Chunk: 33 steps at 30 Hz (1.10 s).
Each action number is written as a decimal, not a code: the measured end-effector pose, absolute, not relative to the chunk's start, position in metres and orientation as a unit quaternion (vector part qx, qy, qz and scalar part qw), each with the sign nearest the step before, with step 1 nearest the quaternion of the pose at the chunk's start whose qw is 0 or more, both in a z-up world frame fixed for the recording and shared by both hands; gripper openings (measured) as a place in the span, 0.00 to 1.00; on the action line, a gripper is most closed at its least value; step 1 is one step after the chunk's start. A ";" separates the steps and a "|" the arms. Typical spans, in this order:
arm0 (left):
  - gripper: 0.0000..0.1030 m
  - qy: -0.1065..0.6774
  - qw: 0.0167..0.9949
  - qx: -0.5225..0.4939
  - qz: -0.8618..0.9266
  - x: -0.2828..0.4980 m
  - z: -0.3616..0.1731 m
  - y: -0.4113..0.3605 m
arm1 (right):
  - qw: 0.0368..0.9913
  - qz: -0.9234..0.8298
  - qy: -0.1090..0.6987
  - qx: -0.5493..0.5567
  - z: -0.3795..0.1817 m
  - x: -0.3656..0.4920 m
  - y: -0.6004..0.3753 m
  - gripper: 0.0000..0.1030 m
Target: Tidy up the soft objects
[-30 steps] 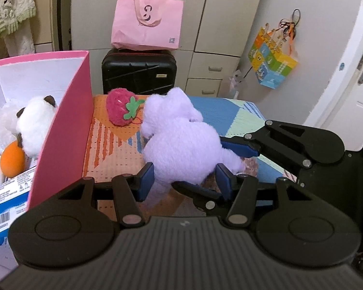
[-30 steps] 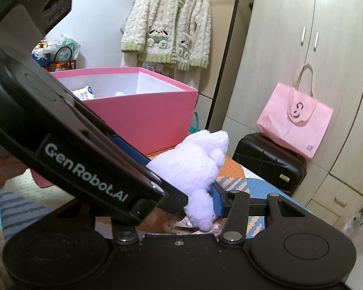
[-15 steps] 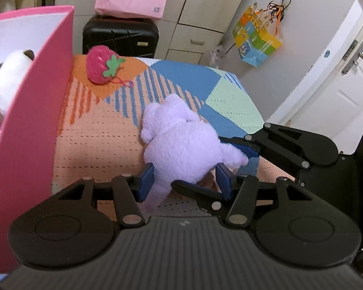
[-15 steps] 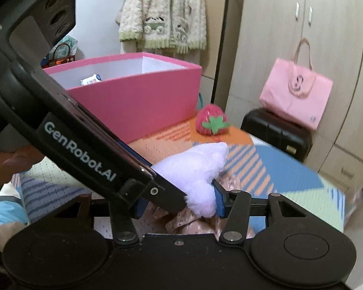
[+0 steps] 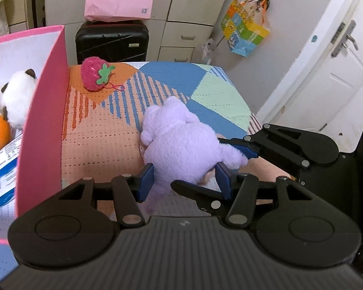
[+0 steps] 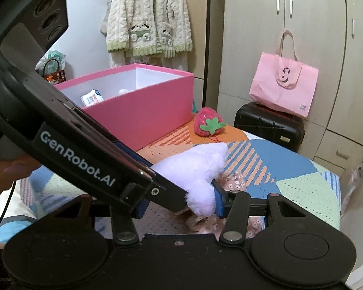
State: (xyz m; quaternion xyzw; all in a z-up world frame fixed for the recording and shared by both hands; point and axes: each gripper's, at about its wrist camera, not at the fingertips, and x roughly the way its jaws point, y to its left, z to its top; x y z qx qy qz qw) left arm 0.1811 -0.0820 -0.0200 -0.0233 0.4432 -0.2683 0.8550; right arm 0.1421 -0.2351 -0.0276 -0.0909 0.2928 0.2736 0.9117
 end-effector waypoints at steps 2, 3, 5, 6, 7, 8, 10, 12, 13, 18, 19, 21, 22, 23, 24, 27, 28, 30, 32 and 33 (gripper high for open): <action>0.52 0.442 0.854 -0.018 -0.273 0.174 -0.014 -0.080 | 0.912 0.274 0.292 -0.092 -0.021 0.134 -0.234 0.54; 0.52 0.440 0.855 -0.012 -0.276 0.169 -0.010 -0.079 | 0.912 0.273 0.293 -0.092 -0.018 0.130 -0.232 0.54; 0.52 0.435 0.856 -0.002 -0.279 0.160 -0.005 -0.077 | 0.912 0.269 0.296 -0.092 -0.013 0.122 -0.229 0.54; 0.52 0.435 0.855 0.002 -0.282 0.156 -0.003 -0.076 | 0.911 0.269 0.298 -0.092 -0.010 0.119 -0.227 0.54; 0.52 0.436 0.854 0.003 -0.284 0.153 -0.001 -0.074 | 0.910 0.269 0.302 -0.092 -0.008 0.116 -0.225 0.54; 0.52 0.438 0.852 0.003 -0.288 0.150 0.001 -0.072 | 0.909 0.270 0.305 -0.090 -0.006 0.113 -0.224 0.54; 0.52 0.443 0.848 0.002 -0.292 0.145 0.004 -0.066 | 0.905 0.275 0.312 -0.090 -0.001 0.108 -0.220 0.55; 0.52 0.447 0.845 0.003 -0.292 0.139 0.008 -0.060 | 0.901 0.280 0.320 -0.086 0.002 0.105 -0.216 0.55; 0.52 0.449 0.844 0.005 -0.292 0.137 0.009 -0.058 | 0.898 0.283 0.326 -0.084 0.004 0.103 -0.213 0.55; 0.52 0.460 0.837 0.004 -0.295 0.126 0.019 -0.037 | 0.888 0.296 0.334 -0.112 0.017 0.091 -0.191 0.55; 0.52 0.459 0.838 0.002 -0.294 0.124 0.022 -0.031 | 0.887 0.298 0.333 -0.119 0.021 0.090 -0.185 0.55; 0.52 0.455 0.841 -0.001 -0.292 0.120 0.028 -0.020 | 0.886 0.301 0.326 -0.132 0.029 0.085 -0.173 0.55; 0.52 0.453 0.843 -0.005 -0.291 0.118 0.031 -0.013 | 0.886 0.303 0.324 -0.136 0.033 0.084 -0.168 0.55; 0.52 0.450 0.844 -0.008 -0.290 0.116 0.035 -0.007 | 0.885 0.306 0.321 -0.140 0.037 0.083 -0.162 0.55; 0.52 0.448 0.846 -0.011 -0.289 0.114 0.038 0.000 | 0.885 0.310 0.318 -0.143 0.041 0.082 -0.157 0.55; 0.52 0.441 0.853 -0.015 -0.279 0.108 0.046 0.020 | 0.881 0.323 0.312 -0.146 0.050 0.080 -0.140 0.55; 0.52 0.438 0.855 -0.015 -0.276 0.107 0.048 0.026 | 0.880 0.329 0.308 -0.147 0.052 0.081 -0.135 0.56; 0.52 0.433 0.860 -0.017 -0.268 0.105 0.053 0.039 | 0.880 0.339 0.301 -0.144 0.055 0.084 -0.124 0.56; 0.52 0.428 0.865 -0.020 -0.261 0.107 0.057 0.049 | 0.879 0.347 0.293 -0.144 0.058 0.088 -0.113 0.56; 0.52 0.424 0.868 -0.024 -0.257 0.109 0.059 0.057 | 0.880 0.350 0.289 -0.141 0.060 0.091 -0.108 0.56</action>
